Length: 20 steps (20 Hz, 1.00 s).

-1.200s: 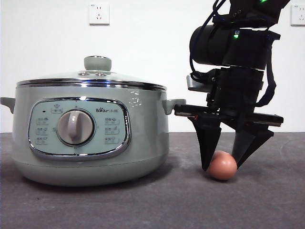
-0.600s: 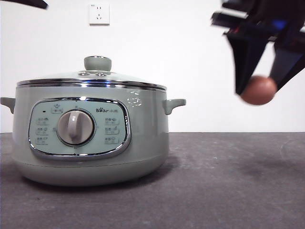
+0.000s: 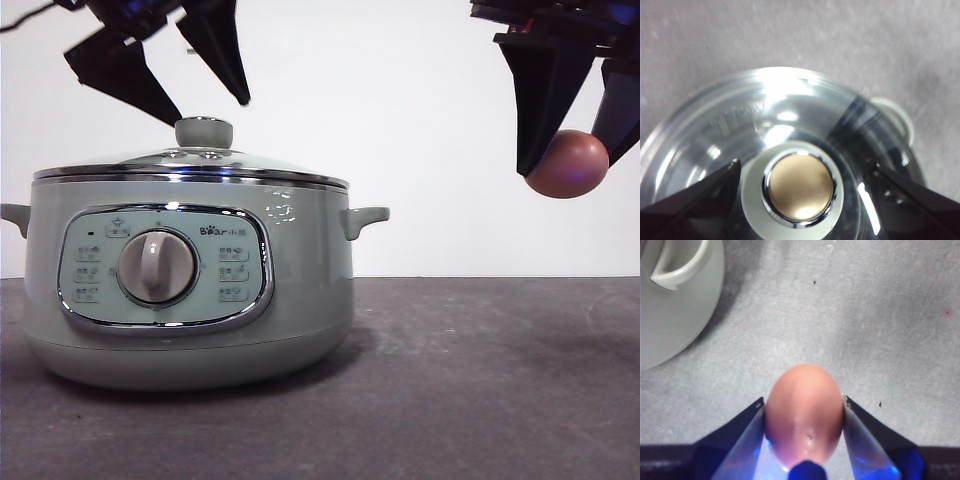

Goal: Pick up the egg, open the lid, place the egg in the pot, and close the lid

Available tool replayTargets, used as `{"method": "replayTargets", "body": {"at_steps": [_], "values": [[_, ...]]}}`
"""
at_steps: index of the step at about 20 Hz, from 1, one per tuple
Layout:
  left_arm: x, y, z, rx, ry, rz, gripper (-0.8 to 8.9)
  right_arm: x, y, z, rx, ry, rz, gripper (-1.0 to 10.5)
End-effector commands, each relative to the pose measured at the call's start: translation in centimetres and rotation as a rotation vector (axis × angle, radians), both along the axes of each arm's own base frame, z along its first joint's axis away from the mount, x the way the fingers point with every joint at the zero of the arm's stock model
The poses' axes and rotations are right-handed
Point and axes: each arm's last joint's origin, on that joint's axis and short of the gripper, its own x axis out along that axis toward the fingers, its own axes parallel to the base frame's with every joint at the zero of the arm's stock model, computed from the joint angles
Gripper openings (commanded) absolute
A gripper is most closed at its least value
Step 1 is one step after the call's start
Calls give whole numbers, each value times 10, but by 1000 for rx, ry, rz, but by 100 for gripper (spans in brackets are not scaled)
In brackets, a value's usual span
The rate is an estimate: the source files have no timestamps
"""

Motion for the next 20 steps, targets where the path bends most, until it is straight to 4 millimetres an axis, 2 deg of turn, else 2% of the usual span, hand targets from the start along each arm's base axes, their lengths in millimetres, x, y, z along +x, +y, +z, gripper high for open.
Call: {"method": "replayTargets", "body": {"at_steps": [1,11,16,19,20], "values": [[1,-3,-3,23,7,-10,417,0,0,-1,-4,-2,4,-12],[1,-11,-8,52,11,-29,399,0,0,0,2,-11,3,-12],[0,-10,-9,66,19,-38,97,0,0,0,4,-12,2,-12],[0,-10,-10,81,19,-50,-7,0,0,0,4,-12,2,-12],[0,-10,-10,82,18,-49,-12,0,0,0,4,-13,2,-12]]}}
